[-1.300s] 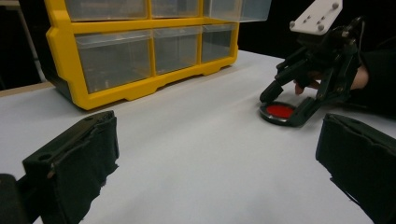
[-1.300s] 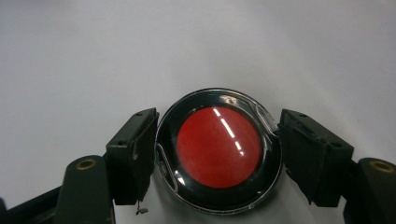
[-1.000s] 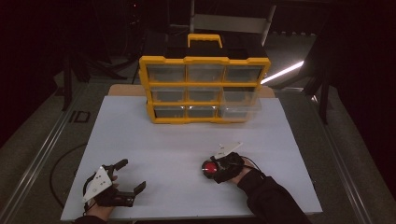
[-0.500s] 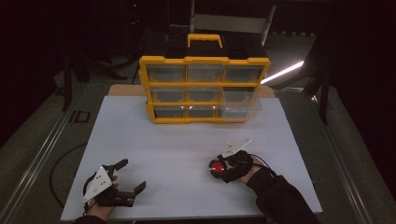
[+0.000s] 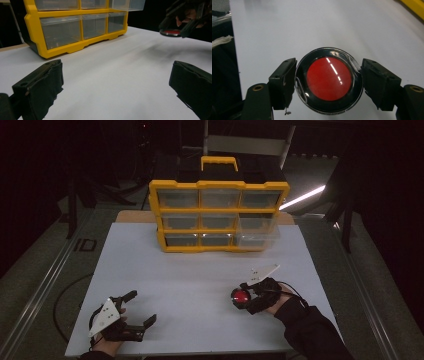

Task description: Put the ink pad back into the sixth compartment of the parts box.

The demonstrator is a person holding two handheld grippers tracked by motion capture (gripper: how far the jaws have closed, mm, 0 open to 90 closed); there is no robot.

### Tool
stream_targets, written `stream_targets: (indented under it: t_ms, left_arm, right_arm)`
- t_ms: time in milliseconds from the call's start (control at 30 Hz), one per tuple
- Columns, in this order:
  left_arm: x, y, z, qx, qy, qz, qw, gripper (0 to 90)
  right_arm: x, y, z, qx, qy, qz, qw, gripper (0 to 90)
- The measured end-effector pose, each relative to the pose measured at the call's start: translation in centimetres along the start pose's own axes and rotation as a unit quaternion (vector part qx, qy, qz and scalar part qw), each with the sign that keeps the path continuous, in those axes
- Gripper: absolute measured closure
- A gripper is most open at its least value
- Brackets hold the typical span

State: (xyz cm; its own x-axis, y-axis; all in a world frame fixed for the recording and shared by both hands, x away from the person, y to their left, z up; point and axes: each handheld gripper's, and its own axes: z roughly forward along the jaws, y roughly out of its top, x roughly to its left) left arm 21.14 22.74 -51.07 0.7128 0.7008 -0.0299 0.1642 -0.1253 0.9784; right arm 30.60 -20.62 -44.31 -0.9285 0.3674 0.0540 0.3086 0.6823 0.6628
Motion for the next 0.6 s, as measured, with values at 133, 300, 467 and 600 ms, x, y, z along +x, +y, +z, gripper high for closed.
stream_targets:
  t_ms: [133, 300, 467, 600]
  left_arm:
    - [0.0, 0.0, 0.0, 0.0, 0.0, 0.0, 1.0, 0.1]
    - [0.0, 0.0, 0.0, 0.0, 0.0, 0.0, 1.0, 0.1]
    - [0.0, 0.0, 0.0, 0.001, 0.0, 0.001, 1.0, 0.1]
    - [0.0, 0.0, 0.0, 0.002, 0.0, 0.002, 1.0, 0.1]
  right_arm:
    - [-0.1, 0.4, -1.2, -0.006, -0.003, 0.0, 1.0, 30.0]
    - [-0.1, 0.8, -2.3, -0.004, -0.007, -0.006, 1.0, 30.0]
    - [-0.2, 1.2, -3.3, -0.008, -0.009, -0.005, 0.9999, 30.0]
    - [-0.2, 1.4, -3.9, -0.007, -0.01, -0.006, 0.9999, 30.0]
